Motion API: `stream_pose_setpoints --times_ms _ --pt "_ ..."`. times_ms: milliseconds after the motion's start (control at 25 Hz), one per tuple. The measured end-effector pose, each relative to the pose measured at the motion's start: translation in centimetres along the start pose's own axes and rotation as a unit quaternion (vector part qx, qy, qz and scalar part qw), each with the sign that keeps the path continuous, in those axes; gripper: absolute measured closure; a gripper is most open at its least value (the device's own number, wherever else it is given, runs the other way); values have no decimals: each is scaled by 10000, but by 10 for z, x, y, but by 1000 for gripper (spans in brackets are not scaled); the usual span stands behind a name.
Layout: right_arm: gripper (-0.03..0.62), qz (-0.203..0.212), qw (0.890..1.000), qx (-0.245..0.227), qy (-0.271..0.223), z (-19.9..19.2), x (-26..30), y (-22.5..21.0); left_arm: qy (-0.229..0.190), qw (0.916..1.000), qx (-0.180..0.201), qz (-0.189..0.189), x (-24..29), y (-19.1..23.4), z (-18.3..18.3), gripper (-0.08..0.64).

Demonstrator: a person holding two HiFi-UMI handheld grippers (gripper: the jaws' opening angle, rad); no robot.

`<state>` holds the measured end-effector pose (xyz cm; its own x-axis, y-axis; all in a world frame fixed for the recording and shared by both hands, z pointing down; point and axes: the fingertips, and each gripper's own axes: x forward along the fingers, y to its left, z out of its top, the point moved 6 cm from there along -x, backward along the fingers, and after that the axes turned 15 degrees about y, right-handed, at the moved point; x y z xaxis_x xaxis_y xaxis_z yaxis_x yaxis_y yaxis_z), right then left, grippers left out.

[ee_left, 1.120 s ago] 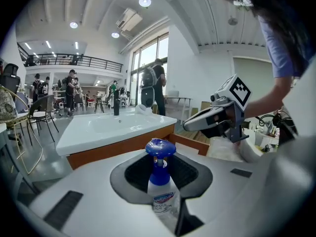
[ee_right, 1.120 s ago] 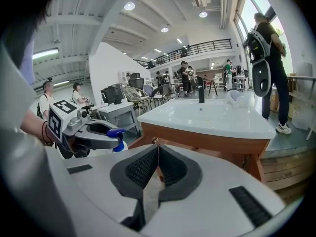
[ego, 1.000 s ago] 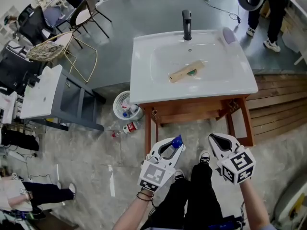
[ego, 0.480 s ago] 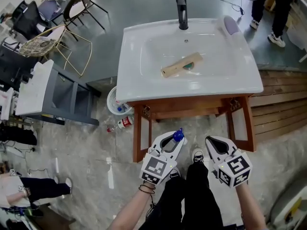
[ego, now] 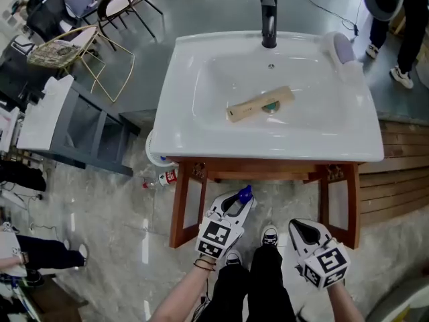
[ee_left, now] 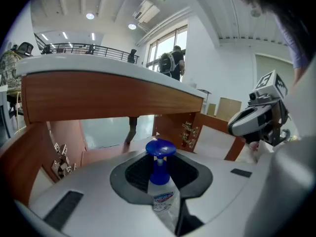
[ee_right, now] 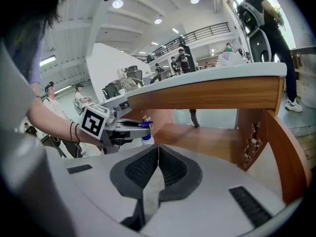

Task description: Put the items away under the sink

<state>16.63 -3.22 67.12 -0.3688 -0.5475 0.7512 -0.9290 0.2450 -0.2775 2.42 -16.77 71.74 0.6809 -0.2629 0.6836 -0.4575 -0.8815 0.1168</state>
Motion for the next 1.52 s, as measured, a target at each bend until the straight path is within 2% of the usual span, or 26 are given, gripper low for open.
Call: stream_pose_setpoints --times_ms 160,280,440,720,960,1080,1320,1520 --pt "574 18 10000 -47 -70 10 20 -13 32 9999 -49 131 22 15 -2 468" --pt "574 157 9998 44 -136 14 35 -15 -36 9994 -246 221 38 27 -3 468" --pt "574 331 9992 160 -171 16 53 -11 -338 9953 -760 489 58 48 -3 469" --pt "574 447 9985 306 -72 4 72 -20 -828 9854 -1041 1065 89 78 9 472" --pt "574 421 9972 597 -130 -7 88 -34 -1065 9781 -910 1537 108 105 11 474" --pt "574 480 9972 574 -35 -19 95 -36 -1185 9755 -801 1673 116 115 18 476" --pt "574 395 9967 708 99 -28 98 -34 -1112 9802 -530 1551 122 117 26 476" --pt "574 494 9971 534 215 -26 99 -23 -1059 9829 -523 1414 118 117 20 476"
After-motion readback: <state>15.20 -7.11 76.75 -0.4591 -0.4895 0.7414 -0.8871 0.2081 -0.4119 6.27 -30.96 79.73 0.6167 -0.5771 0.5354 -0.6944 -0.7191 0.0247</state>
